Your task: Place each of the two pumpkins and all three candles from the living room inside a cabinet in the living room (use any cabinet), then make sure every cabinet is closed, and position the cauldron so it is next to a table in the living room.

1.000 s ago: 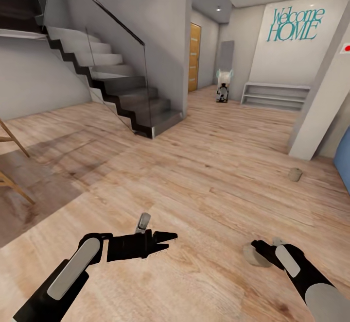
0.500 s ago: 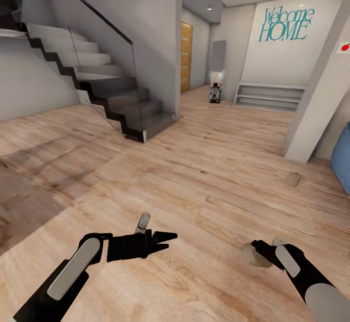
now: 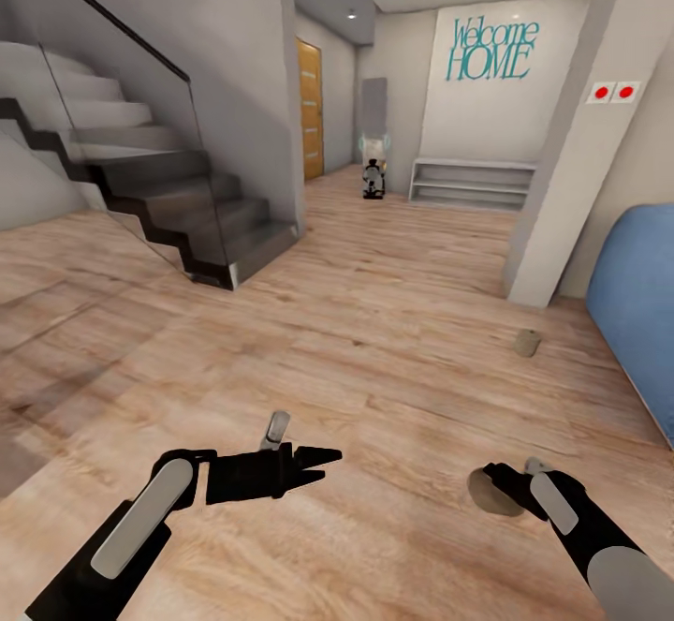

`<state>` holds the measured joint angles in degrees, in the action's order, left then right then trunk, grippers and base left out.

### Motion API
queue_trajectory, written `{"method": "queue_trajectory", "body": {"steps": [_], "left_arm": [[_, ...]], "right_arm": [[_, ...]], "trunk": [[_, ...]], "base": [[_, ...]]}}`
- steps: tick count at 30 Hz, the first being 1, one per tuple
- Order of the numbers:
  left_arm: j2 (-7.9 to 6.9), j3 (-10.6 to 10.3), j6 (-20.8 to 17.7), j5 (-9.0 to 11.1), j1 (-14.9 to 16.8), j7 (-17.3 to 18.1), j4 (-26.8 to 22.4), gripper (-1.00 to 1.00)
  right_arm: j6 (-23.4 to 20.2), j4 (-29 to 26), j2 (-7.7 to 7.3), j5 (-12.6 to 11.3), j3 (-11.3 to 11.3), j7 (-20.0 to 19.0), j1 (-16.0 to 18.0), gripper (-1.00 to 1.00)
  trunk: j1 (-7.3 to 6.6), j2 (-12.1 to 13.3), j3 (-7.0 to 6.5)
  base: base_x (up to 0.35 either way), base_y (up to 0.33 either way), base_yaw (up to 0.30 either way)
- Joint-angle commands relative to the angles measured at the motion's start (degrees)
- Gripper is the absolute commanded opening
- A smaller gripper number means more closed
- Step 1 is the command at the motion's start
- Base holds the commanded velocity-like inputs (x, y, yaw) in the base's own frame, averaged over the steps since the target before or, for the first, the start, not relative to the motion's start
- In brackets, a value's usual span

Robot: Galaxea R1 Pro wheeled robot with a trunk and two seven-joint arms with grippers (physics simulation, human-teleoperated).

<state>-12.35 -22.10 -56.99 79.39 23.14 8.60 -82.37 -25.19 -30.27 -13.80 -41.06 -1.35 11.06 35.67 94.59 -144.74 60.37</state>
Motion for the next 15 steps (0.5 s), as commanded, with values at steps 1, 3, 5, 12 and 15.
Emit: {"method": "queue_trajectory", "body": {"steps": [1, 3, 5, 12, 15], "left_arm": [[-0.04, -0.05, -0.02, -0.51, 0.03, 0.59, 0.01, 1.00], [-0.04, -0.05, -0.03, -0.53, 0.03, 0.60, 0.01, 1.00], [-0.04, -0.05, -0.05, -0.54, 0.04, 0.57, 0.01, 1.00], [-0.04, -0.05, -0.01, -0.55, 0.06, 0.61, 0.01, 1.00], [-0.04, -0.05, -0.02, -0.53, 0.03, 0.59, 0.01, 1.00]], "right_arm": [[-0.21, -0.14, 0.00, -0.60, -0.06, 0.45, 0.01, -1.00], [-0.21, -0.14, 0.00, -0.60, -0.06, 0.45, 0.01, -1.00], [-0.21, -0.14, 0.00, -0.60, -0.06, 0.46, 0.01, -1.00], [-0.21, -0.14, 0.00, -0.60, -0.06, 0.45, 0.01, -1.00], [-0.21, -0.14, 0.00, -0.60, -0.08, 0.45, 0.01, -1.00]], "trunk": [[0.02, -0.02, 0.05], [0.02, -0.02, 0.05], [0.02, -0.02, 0.05], [0.02, -0.02, 0.05], [0.02, -0.02, 0.05]], "base": [[0.335, 0.000, -0.273], [0.336, 0.000, -0.273], [0.336, 0.000, -0.273], [0.336, 0.000, -0.273], [0.336, 0.000, -0.273]]}}
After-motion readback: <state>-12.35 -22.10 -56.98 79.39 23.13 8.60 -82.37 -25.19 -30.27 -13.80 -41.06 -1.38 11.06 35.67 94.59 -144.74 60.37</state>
